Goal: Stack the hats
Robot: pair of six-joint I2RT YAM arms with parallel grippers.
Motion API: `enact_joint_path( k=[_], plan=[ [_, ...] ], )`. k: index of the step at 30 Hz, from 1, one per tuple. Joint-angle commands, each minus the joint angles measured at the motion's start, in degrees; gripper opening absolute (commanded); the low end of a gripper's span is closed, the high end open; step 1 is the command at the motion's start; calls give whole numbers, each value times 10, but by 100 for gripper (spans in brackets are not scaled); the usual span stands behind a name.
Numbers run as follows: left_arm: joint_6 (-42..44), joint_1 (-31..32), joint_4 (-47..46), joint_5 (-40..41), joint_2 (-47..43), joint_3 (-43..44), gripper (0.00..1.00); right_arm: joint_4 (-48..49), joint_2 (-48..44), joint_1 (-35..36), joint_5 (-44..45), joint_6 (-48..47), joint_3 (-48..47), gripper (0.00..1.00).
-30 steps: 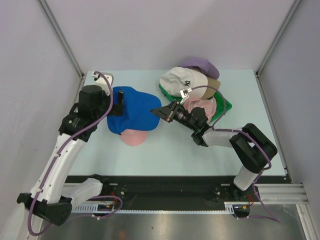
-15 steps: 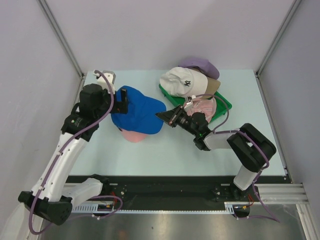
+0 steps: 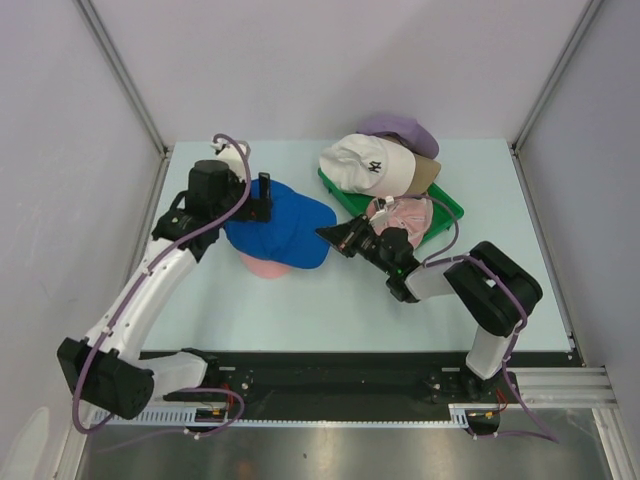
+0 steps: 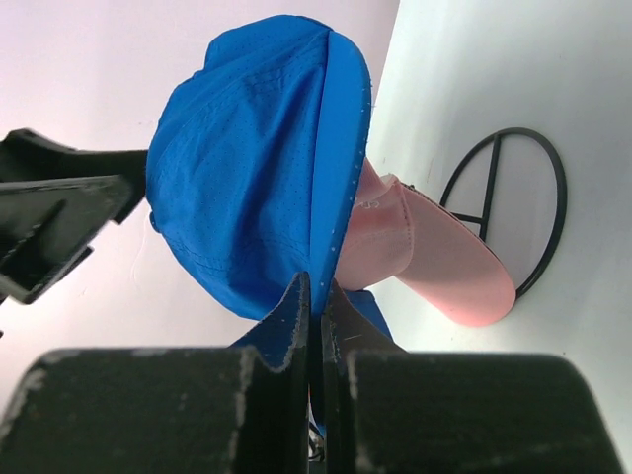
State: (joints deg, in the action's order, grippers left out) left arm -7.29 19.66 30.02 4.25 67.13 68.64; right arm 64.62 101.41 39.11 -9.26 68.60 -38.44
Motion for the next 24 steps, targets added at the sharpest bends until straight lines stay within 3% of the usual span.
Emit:
enact_joint_path(
  k=[1, 8, 11, 12, 15, 24],
  plan=[
    [18, -5, -8, -13, 34, 22, 100, -34, 20, -4, 59, -20, -15, 0],
    [30, -5, -15, 3, 76, -3, 100, -63, 20, -1, 92, -52, -11, 0],
    [31, -5, -14, 4, 80, -8, 100, -103, -1, 5, 127, -78, -10, 30],
    [31, -5, -15, 6, 81, -8, 100, -120, -14, 9, 136, -100, -14, 52],
    [30, -6, -15, 9, 81, -9, 100, -184, -36, 25, 175, -149, -24, 73],
    [32, -6, -19, 14, 77, -18, 100, -156, 18, 39, 142, -170, -60, 70]
  ],
)
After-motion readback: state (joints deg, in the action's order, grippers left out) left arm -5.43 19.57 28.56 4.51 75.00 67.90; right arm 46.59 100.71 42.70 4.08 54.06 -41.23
